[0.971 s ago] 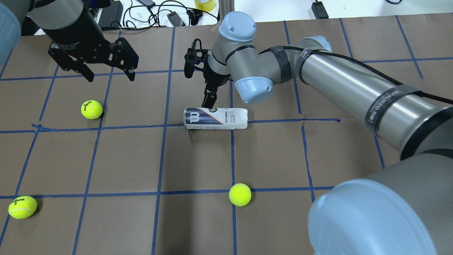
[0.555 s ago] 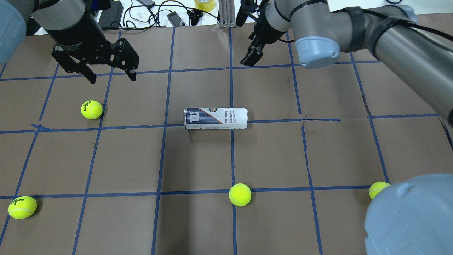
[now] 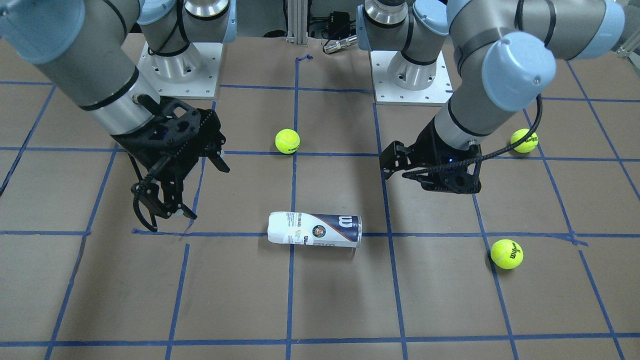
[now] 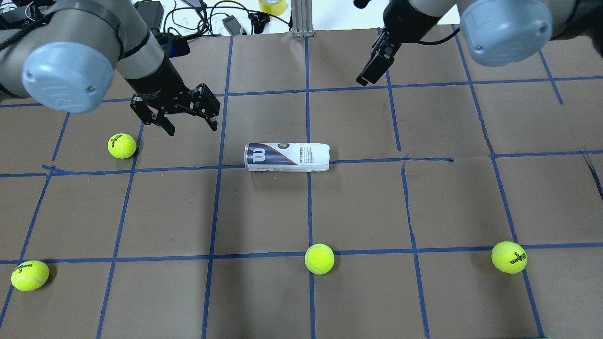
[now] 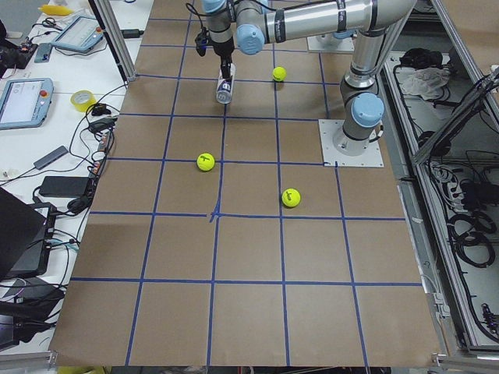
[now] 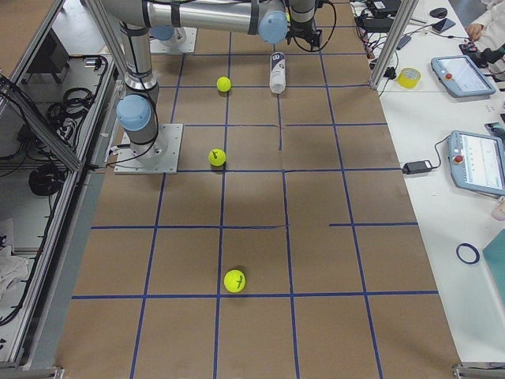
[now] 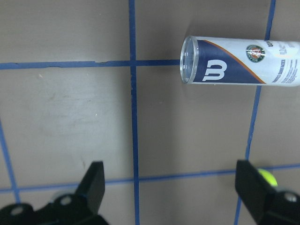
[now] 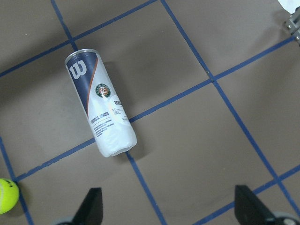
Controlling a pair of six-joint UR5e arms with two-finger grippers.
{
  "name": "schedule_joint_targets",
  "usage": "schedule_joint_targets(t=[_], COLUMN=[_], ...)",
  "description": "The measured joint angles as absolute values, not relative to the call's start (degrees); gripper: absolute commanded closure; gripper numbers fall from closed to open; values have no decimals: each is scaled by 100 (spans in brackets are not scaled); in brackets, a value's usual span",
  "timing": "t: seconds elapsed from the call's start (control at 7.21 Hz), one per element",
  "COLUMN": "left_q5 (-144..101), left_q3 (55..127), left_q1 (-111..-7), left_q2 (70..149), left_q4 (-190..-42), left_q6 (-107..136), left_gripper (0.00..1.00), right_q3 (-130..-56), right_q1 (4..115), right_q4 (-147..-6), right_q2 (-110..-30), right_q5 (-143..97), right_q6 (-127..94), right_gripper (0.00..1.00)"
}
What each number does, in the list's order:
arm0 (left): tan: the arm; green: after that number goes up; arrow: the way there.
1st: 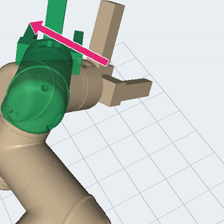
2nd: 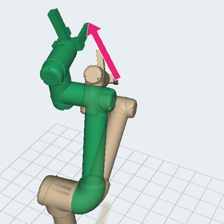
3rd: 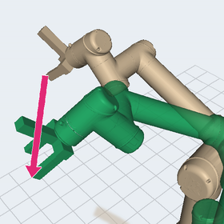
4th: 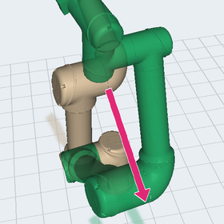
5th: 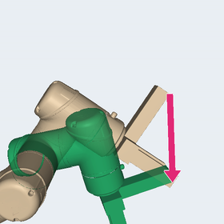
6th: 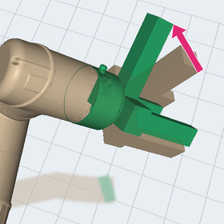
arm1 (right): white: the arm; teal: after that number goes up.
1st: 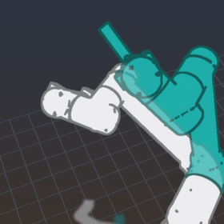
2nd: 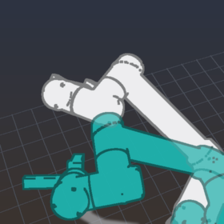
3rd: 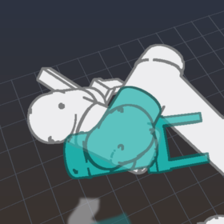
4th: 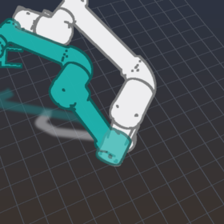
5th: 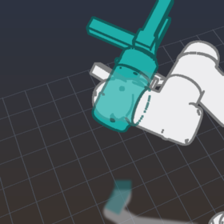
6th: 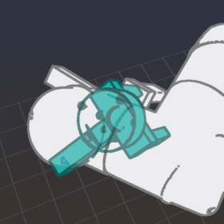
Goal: Lift up tennis ball bucket
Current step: 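Raise the right gripper away while the left gripper moves toward the can, then grasp the lying can's open end with the left gripper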
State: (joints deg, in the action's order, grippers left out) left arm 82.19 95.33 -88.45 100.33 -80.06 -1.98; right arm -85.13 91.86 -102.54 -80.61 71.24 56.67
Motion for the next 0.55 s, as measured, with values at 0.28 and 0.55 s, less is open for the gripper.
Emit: schedule_joint_targets(t=[0.28, 0.55], left_q5=[7743, 7002], left_q3=[10118, 10292], left_q1=[-8842, -8824], left_q2=[10461, 10875], left_q4=[-6964, -6509], left_q6=[-194, -212], left_gripper=[0, 0], right_q3=[-8511, -8538], right_q1=[8808, 8542], right_q4=[-9722, -9555], right_q2=[-8358, -8632], right_q5=[7186, 7196], right_q6=[4954, 4603], right_gripper=[0, 0])
